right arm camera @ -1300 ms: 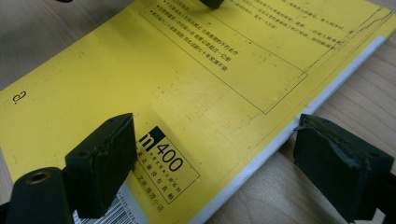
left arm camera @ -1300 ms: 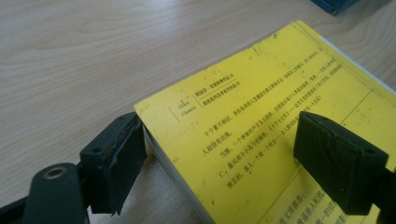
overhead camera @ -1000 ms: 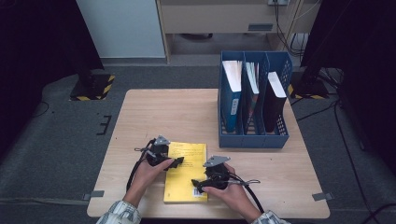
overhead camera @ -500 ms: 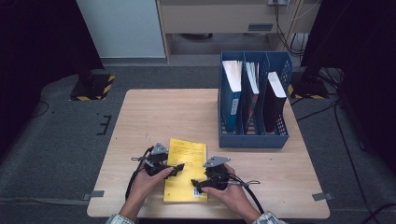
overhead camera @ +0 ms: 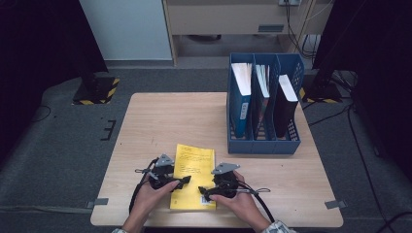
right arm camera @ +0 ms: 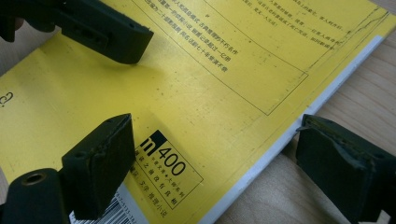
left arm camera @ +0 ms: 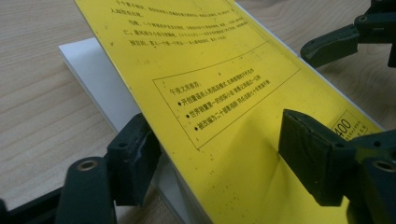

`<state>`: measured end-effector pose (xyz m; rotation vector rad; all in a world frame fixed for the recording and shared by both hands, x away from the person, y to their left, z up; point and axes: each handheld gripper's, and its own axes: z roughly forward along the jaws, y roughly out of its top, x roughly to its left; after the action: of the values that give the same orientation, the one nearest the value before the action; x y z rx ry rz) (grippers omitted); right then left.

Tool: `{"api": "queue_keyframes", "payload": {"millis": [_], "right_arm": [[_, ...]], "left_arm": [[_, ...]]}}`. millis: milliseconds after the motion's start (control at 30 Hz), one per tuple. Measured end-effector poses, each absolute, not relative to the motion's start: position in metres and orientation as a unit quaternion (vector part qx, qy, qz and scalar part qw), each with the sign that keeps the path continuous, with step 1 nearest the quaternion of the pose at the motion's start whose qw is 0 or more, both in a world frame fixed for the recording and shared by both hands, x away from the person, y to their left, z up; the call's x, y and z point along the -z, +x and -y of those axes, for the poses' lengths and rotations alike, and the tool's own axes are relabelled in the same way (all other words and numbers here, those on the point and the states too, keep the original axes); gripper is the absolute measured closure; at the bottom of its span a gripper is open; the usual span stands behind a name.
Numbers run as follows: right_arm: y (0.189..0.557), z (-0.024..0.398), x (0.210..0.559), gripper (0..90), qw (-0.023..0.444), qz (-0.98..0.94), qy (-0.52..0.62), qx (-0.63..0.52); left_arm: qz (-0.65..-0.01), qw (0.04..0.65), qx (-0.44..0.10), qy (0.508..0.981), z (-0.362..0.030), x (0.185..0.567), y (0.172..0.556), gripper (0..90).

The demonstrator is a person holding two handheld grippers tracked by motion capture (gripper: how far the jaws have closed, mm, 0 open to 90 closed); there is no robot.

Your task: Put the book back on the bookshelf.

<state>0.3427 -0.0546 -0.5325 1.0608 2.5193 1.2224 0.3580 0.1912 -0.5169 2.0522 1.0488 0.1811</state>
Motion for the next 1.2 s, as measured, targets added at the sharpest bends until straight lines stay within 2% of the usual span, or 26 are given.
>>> {"api": "queue_keyframes", "payload": {"millis": [100,433,533,900,1200], "right_arm": [[0.342,0.054,0.533,11.4,0.074,-0.839,0.354,-0.407],[0.342,0.054,0.533,9.8,0.073,-0.838,0.355,-0.408],[0.341,0.053,0.533,8.8,0.073,-0.837,0.355,-0.41],[0.344,0.054,0.536,4.5,0.065,-0.84,0.351,-0.408],[0.347,0.056,0.537,2.5,0.057,-0.843,0.341,-0.412]], "left_arm": [[-0.419,0.409,-0.069,0.808,-0.188,0.515,0.362,33.6],[-0.411,0.411,-0.055,0.812,-0.175,0.514,0.367,30.6],[-0.406,0.394,-0.066,0.822,-0.17,0.515,0.368,37.0],[-0.403,0.406,-0.065,0.818,-0.171,0.509,0.368,60.2],[-0.41,0.411,-0.059,0.812,-0.171,0.504,0.368,70.2]]}}
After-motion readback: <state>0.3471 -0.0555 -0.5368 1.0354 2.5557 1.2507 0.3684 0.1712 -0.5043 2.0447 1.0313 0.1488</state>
